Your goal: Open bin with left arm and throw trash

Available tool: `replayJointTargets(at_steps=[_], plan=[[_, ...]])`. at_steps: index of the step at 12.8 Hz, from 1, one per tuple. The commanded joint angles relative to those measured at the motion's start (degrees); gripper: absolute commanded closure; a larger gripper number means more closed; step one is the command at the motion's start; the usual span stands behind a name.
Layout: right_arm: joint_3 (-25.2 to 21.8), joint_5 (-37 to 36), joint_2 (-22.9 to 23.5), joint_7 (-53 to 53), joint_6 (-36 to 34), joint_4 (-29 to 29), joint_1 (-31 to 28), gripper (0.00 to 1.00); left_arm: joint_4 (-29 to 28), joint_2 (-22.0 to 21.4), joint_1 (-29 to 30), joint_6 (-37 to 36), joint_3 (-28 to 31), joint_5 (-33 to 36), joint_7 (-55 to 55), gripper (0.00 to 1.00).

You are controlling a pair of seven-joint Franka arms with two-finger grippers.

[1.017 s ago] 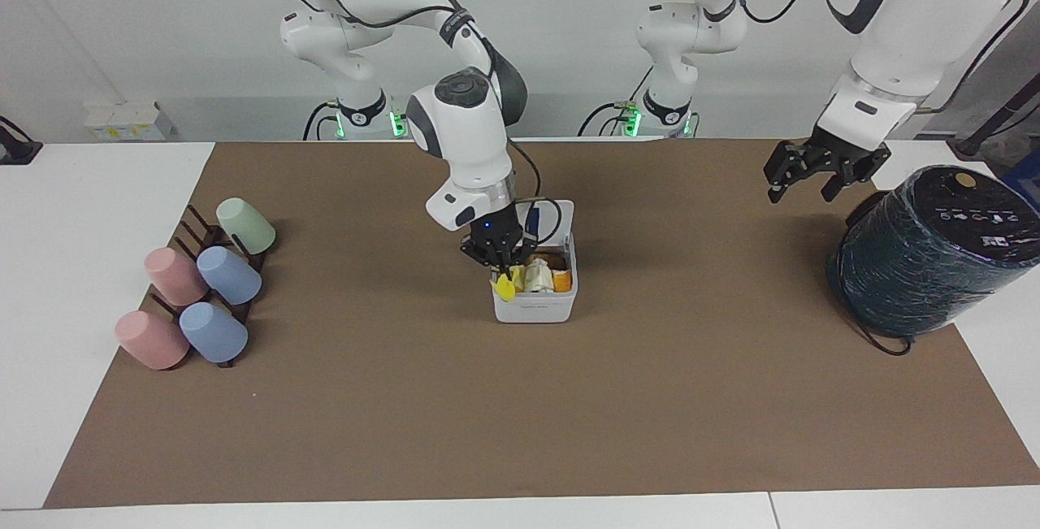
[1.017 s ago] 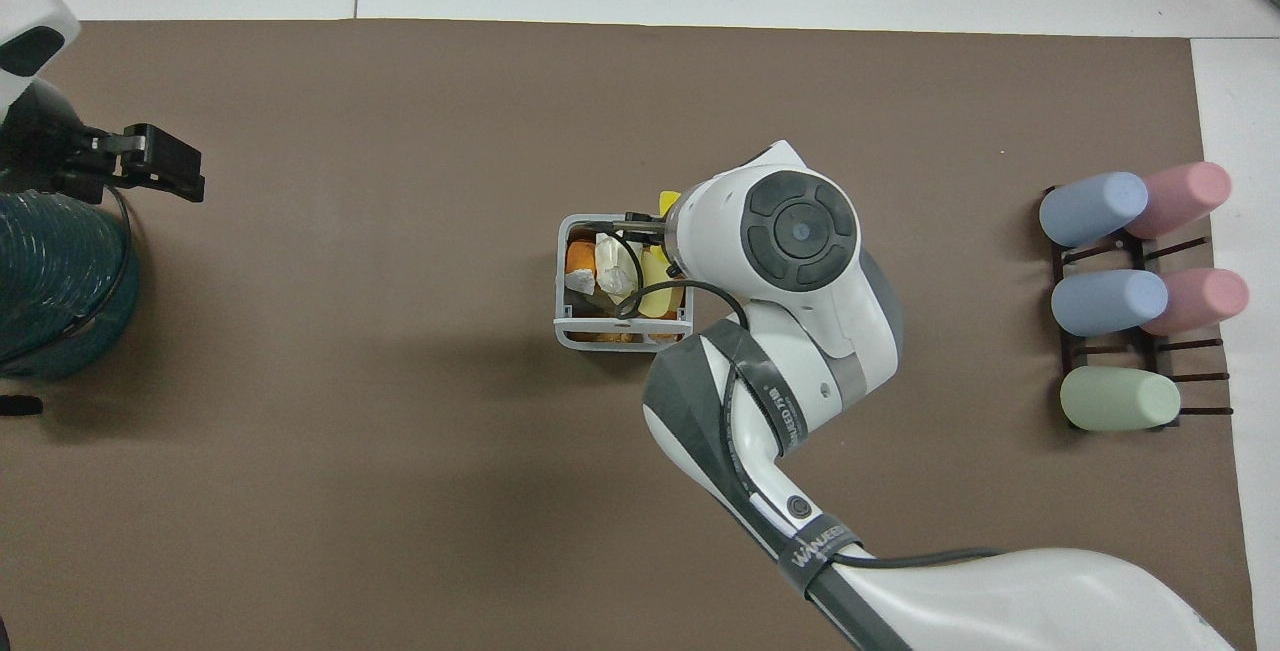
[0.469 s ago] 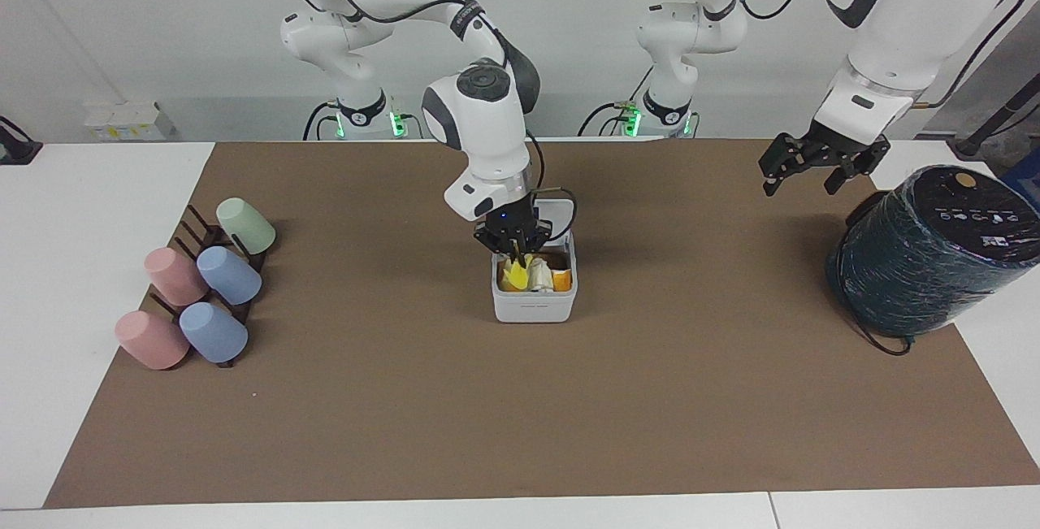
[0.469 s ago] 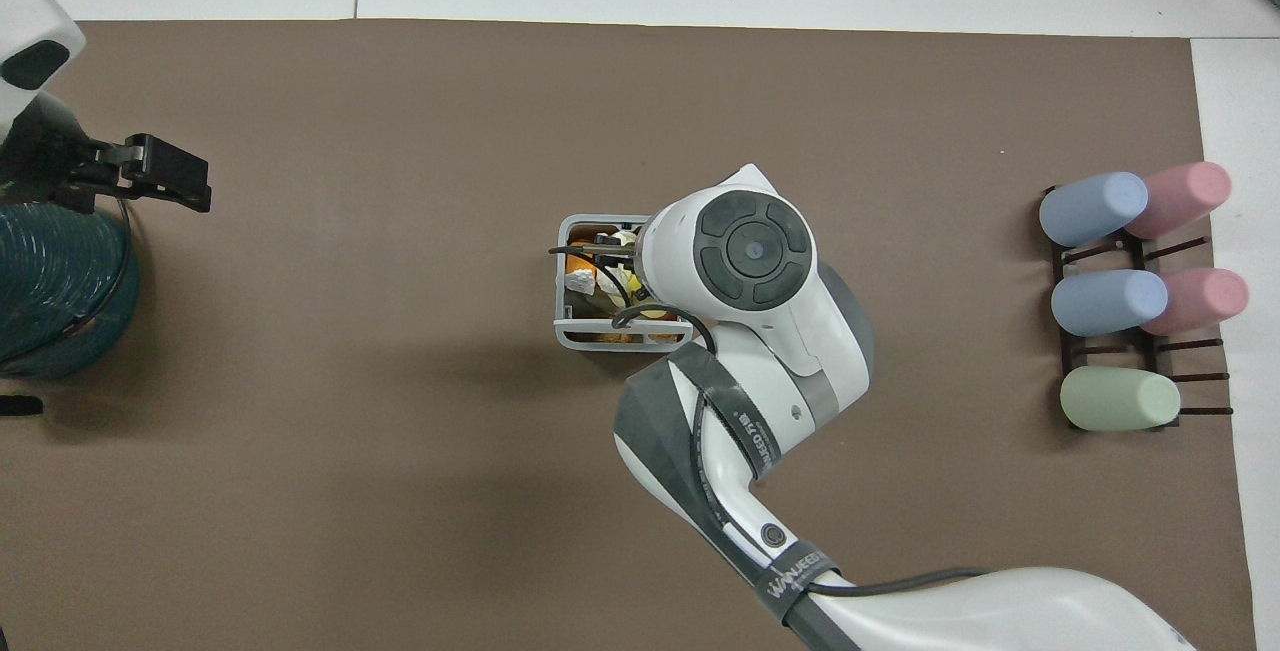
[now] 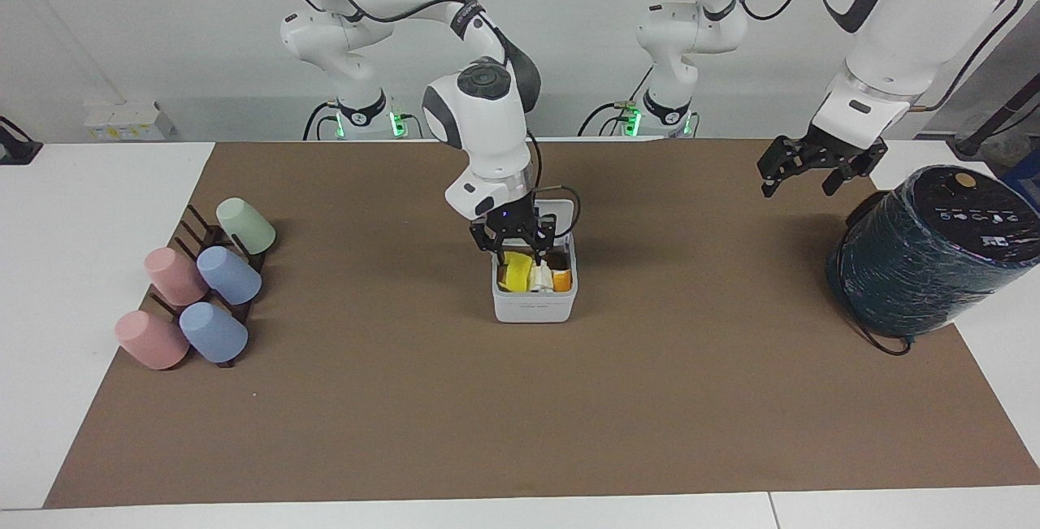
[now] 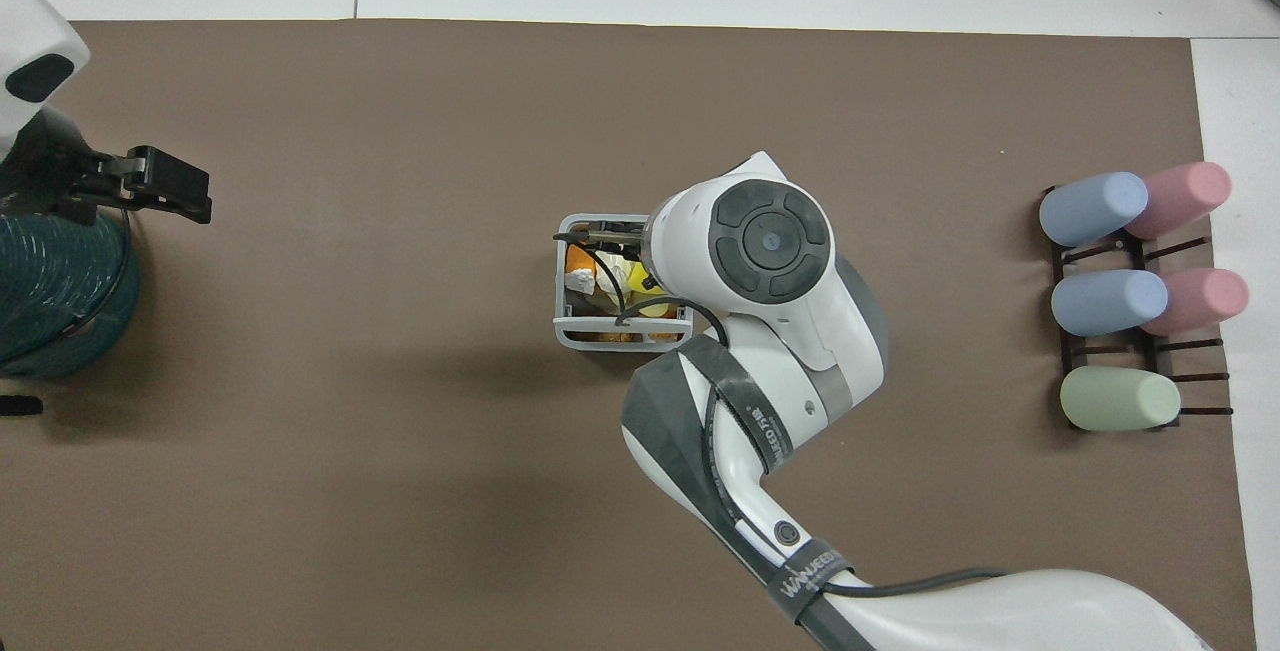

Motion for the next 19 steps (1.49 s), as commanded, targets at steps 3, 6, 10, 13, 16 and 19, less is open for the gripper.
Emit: replayJointTargets(at_steps=[3,6,10,13,16,19], plan=[[0.6,-0.71,-4.53,-3.39,-1.23,-1.63,-7.89,0.0,-2.2,-1.97,-0.04,0.2,-0.06,1.32,-0.22,0.0],[0.61,-0.71,-9.71,-8.74,-3.33,-4.18,-14.31,0.0,-2.29,-1.97,-0.04,0.2,-0.06,1.32,-0.3,0.0],[0.61,-0.71,-15.78,-21.92,-14.04,-4.44,-22.75,0.0,-2.29,-1.97,-0.04,0.2,-0.06,1.32,-0.3,0.0],[0.52,-0.62,-18.25,-27.81,-20.03,-3.92,-26.45,0.0,-2.2,-1.97,-0.04,0.2,-0.06,1.32,-0.3,0.0],[0.34,0.26,-19.74,-28.97,-26.35,-3.04,-27.43,0.0,-2.29,-1.97,-0.04,0.2,-0.06,1.32,-0.3,0.0],[0.43,0.35,-19.57,-29.58,-34.43,0.03,-27.43,0.0,-2.2,-1.97,-0.04,0.2,-0.06,1.32,-0.3,0.0]])
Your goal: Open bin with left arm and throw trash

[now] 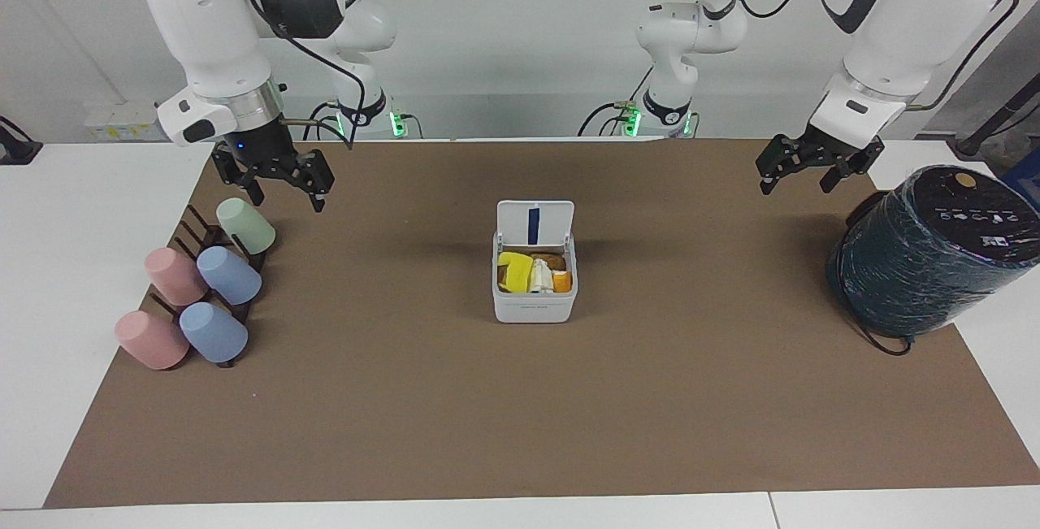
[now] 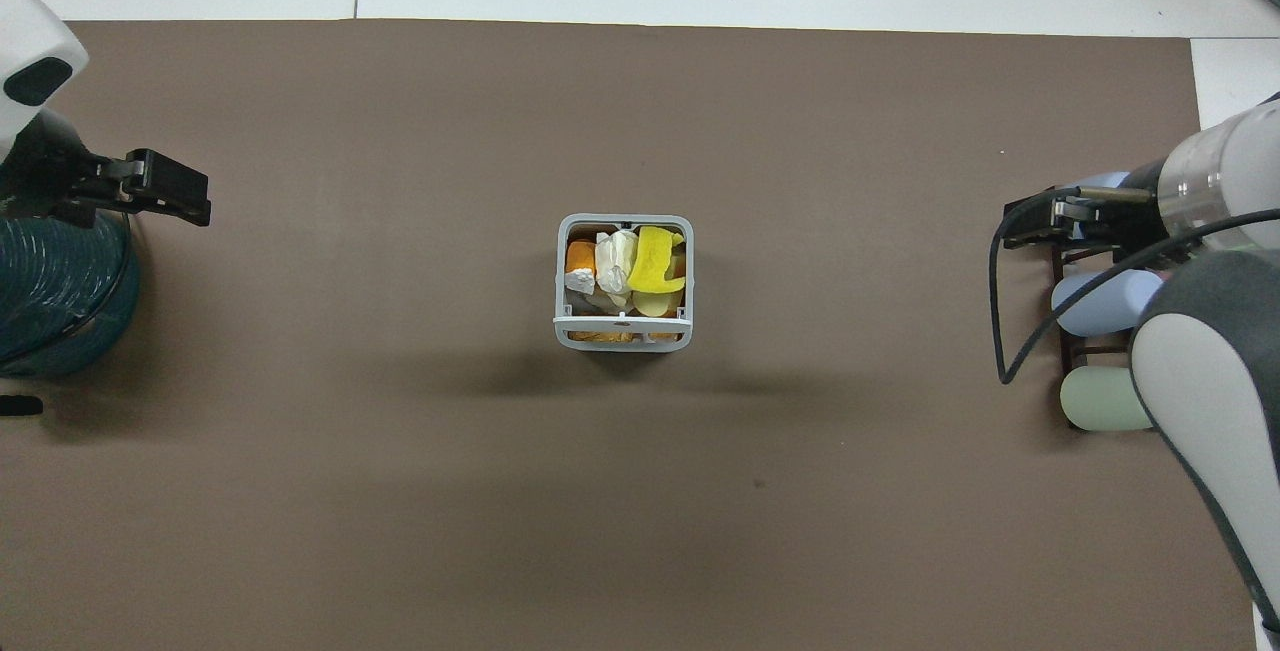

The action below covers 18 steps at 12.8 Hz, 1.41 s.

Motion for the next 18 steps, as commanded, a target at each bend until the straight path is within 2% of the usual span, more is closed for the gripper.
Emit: replayJointTargets(at_steps=[1,18], plan=[[0.46,0.44,-0.38,-2.61,-4.43,1.3,-0.86,0.0,-2.04,-1.75,-0.04,0.2,-0.06,1.32,-0.3,0.0],[0.63,0.44,-2.05,-1.91,-3.64,-1.78,0.11,0.0,-2.04,-1.75,-0.04,0.2,-0.06,1.32,-0.29,0.0]])
